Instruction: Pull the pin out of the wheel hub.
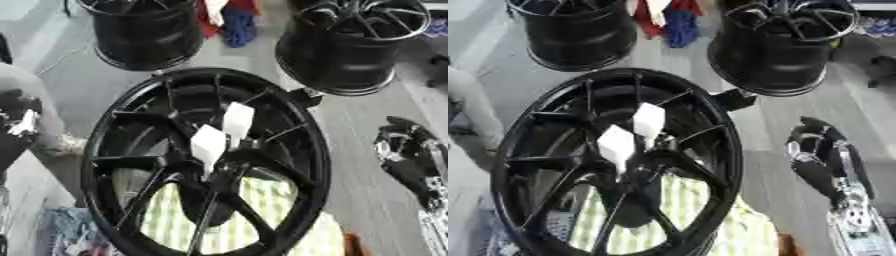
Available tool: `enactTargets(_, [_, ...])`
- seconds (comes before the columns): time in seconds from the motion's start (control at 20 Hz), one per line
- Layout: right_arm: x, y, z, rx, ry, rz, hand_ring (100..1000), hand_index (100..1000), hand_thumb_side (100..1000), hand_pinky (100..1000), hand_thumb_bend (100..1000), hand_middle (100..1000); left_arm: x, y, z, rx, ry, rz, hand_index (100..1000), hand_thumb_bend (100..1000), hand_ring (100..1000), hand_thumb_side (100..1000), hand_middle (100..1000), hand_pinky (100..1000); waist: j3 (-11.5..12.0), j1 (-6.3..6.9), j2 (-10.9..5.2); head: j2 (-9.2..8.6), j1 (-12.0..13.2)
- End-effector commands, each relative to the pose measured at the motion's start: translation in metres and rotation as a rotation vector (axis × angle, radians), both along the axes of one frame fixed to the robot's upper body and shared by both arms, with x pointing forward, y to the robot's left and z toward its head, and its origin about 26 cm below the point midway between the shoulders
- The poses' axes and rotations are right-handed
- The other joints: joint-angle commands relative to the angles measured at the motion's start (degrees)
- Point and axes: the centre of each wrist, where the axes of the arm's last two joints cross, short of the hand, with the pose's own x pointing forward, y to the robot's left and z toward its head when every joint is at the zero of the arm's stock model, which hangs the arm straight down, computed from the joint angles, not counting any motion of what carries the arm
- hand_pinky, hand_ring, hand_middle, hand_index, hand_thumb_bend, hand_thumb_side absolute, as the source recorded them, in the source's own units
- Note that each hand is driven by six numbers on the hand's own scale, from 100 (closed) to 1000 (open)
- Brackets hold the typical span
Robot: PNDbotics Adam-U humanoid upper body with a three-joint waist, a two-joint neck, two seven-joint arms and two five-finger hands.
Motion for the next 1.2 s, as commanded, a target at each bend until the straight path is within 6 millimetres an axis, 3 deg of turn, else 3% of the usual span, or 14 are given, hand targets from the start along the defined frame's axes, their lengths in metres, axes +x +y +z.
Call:
enactTargets(0.05, [0.001,-0.004,0.009,-0.018,-0.026,-0.002,596,794,198,677,100,654,0.0,0.002,0.01,0.023,-0.029,-0.002,760,298,602,288,625,552,0.0,0.1,-0.55,-0.13,0.0])
enactTargets(0.8, [0.002,-0.008,0.014,-0.043,-0.036,0.002,597,795,194,677,100,654,0.0,0.002,0.011,0.024,-0.03,-0.004,761,298,602,289,625,552,0.0,0.09,-0.63,-0.13,0.0])
enactTargets(1.0, [0.004,-0.018,0.034,-0.114,-0.073,0.012,598,800,194,681,100,657,0.0,0.002,0.01,0.026,-0.028,-0.01,761,297,602,289,625,552,0.2,-0.05,-0.74,-0.13,-0.1])
enactTargets(1.2, [0.008,-0.028,0.07,-0.224,-0.143,0.041,603,807,192,686,100,663,0.0,0.001,0.01,0.029,-0.027,-0.016,761,297,602,290,625,552,0.4,-0.17,-0.88,-0.13,-0.3])
